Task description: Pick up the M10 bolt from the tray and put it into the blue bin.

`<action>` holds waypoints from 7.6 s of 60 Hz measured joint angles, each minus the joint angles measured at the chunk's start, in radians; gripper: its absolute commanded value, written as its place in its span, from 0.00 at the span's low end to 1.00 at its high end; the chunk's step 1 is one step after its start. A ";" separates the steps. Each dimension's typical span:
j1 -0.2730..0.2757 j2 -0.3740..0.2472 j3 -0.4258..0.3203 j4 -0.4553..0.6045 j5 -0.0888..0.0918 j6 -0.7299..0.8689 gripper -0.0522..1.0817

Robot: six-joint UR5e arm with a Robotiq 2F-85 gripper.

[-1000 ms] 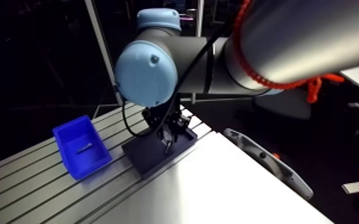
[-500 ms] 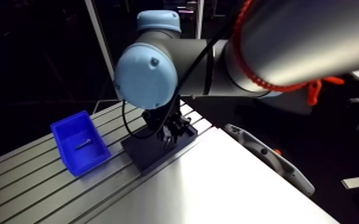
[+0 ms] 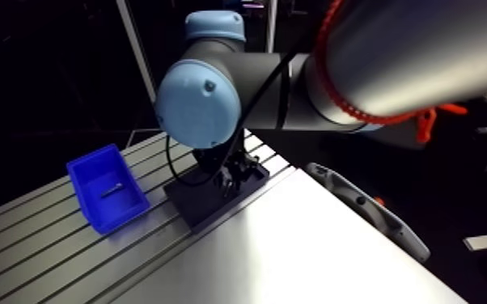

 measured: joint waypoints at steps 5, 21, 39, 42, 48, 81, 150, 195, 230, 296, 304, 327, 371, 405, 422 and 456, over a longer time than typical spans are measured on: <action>0.000 0.003 0.000 -0.001 0.000 0.000 0.55; 0.002 0.009 -0.001 -0.002 0.000 -0.001 0.56; 0.002 0.017 -0.003 -0.003 0.000 -0.002 0.61; 0.003 0.018 -0.003 -0.003 0.000 -0.003 0.62; 0.003 0.019 -0.003 -0.003 -0.001 -0.006 0.62; 0.002 0.022 -0.005 -0.005 -0.002 -0.020 0.66; 0.003 0.018 -0.005 -0.005 0.000 -0.022 0.71; 0.002 0.008 -0.005 -0.004 -0.001 -0.023 0.96; 0.033 -0.038 -0.034 0.043 0.004 -0.060 0.99; 0.200 -0.180 -0.344 0.431 0.018 -0.636 0.98; 0.241 -0.171 -0.384 0.458 0.019 -0.706 0.99; 0.332 -0.136 -0.452 0.482 0.018 -0.992 0.99; 0.466 -0.087 -0.458 0.471 0.010 -1.560 0.98; 0.492 -0.045 -0.392 0.359 -0.038 -1.787 0.98; 0.507 -0.017 -0.341 0.287 -0.066 -1.787 0.98; 0.510 0.026 -0.291 0.225 -0.073 -1.783 0.97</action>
